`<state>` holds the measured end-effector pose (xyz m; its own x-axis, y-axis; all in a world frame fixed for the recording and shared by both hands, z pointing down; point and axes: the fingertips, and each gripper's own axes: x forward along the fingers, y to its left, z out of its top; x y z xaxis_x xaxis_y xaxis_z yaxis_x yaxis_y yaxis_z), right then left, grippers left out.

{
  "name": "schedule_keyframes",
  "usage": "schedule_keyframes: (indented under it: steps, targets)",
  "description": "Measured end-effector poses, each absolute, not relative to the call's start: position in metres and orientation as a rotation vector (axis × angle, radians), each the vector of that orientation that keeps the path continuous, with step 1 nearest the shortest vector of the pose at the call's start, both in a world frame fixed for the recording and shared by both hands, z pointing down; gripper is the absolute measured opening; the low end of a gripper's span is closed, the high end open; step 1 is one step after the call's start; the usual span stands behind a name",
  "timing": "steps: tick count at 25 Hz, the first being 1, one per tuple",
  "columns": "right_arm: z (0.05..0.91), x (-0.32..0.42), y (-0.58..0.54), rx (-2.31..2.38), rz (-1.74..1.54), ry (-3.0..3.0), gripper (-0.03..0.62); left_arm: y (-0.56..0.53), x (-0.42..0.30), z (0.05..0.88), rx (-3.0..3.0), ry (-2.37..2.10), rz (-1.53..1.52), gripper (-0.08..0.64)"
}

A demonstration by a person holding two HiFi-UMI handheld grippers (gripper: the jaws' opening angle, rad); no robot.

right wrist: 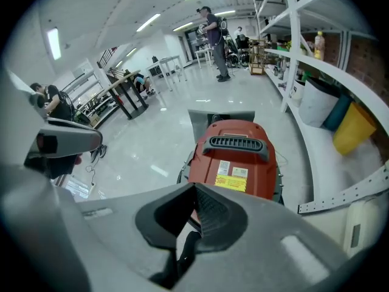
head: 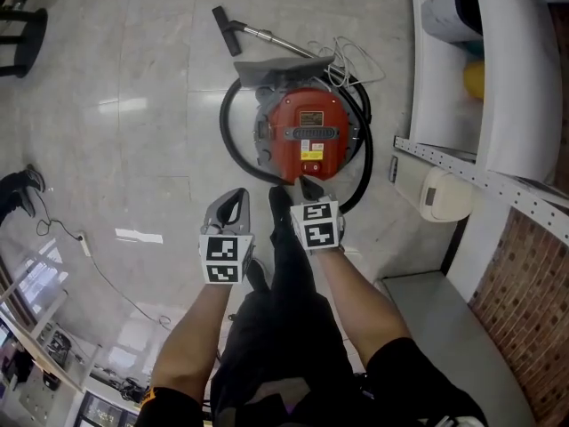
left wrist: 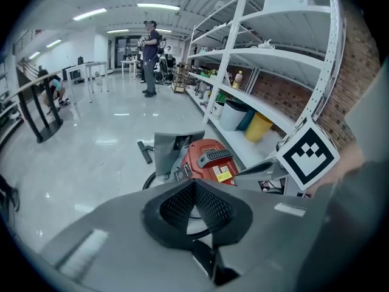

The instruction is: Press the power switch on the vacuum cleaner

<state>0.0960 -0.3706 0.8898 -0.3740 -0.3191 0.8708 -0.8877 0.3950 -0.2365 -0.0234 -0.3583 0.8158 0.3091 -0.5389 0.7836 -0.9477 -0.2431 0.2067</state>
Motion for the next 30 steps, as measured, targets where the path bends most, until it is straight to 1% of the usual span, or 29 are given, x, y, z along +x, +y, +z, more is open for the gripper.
schedule_keyframes:
  steps: [6,12,16,22,26,30]
  targets:
    - [0.864,0.084,-0.354,1.038,0.891,-1.957,-0.008,-0.349,-0.029,0.797,1.926,-1.347,0.722,0.015]
    - [0.827,0.081,-0.322,1.043,0.819,-2.024,-0.008,-0.309,-0.037,0.767,1.987,-1.379,0.693,0.015]
    - [0.789,0.077,-0.285,1.046,0.746,-2.073,-0.008,-0.261,-0.043,0.733,1.991,-1.401,0.61,0.015]
    - [0.715,0.051,-0.223,1.034,0.597,-2.197,-0.008,-0.185,-0.051,0.671,2.055,-1.434,0.468,0.015]
    - [0.677,0.037,-0.161,1.061,0.561,-2.238,-0.008,-0.126,-0.046,0.63,2.146,-1.405,0.413,0.015]
    - [0.639,0.036,-0.102,1.133,0.539,-2.238,-0.008,-0.057,-0.056,0.589,2.174,-1.43,0.347,0.015]
